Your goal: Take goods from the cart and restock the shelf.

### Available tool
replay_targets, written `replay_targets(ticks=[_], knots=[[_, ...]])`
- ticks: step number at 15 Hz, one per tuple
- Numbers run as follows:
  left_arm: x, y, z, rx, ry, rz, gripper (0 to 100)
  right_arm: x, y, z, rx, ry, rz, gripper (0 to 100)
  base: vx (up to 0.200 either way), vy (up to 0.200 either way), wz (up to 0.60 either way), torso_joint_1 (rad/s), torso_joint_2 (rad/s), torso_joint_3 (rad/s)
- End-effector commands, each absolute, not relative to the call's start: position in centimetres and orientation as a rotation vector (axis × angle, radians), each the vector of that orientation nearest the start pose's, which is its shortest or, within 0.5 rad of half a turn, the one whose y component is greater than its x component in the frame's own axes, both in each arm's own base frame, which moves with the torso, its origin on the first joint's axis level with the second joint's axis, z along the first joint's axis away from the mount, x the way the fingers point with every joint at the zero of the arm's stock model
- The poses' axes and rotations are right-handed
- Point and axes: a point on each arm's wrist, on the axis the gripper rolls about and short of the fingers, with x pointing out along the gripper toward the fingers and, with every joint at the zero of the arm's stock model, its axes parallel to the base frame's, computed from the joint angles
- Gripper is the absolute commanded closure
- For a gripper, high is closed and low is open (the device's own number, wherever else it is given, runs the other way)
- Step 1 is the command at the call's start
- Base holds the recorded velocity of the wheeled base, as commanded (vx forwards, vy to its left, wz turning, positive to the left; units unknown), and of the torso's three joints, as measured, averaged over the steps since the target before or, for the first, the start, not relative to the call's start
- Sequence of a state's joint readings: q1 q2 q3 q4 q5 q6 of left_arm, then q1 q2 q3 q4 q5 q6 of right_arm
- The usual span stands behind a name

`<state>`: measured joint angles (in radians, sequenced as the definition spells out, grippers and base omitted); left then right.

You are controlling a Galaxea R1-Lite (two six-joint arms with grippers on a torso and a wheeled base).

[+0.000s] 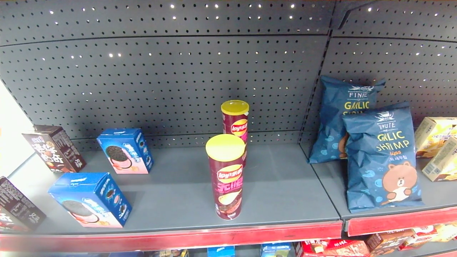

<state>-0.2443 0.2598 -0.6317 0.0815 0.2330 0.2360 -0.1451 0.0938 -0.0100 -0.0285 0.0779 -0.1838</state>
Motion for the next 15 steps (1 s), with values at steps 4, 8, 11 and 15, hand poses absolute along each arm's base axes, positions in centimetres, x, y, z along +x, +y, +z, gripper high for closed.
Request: replay_targets(ticks=[4, 8, 11, 15], knots=[[-3.2, 1.4, 20.8, 0.143, -0.121, -0.02, 0, -1.5, 0.1, 8.5, -0.155, 0.045, -0.2, 0, 0.0, 0.0, 0.0, 0.0, 0.0, 0.0], [-3.1, 1.4, 21.9, 0.124, -0.144, -0.024, 0, -1.5, 0.3, 8.4, -0.136, 0.053, -0.101, 0, 0.0, 0.0, 0.0, 0.0, 0.0, 0.0], [-3.8, 1.6, 23.2, 0.086, -0.195, -0.024, 0, -1.6, -0.1, 8.4, -0.043, 0.04, -0.286, 0, 0.0, 0.0, 0.0, 0.0, 0.0, 0.0], [-4.3, 1.8, 23.1, 0.077, -0.211, -0.047, 0, -1.6, 0.2, 7.7, -0.009, 0.112, -0.151, 0, 0.0, 0.0, 0.0, 0.0, 0.0, 0.0]])
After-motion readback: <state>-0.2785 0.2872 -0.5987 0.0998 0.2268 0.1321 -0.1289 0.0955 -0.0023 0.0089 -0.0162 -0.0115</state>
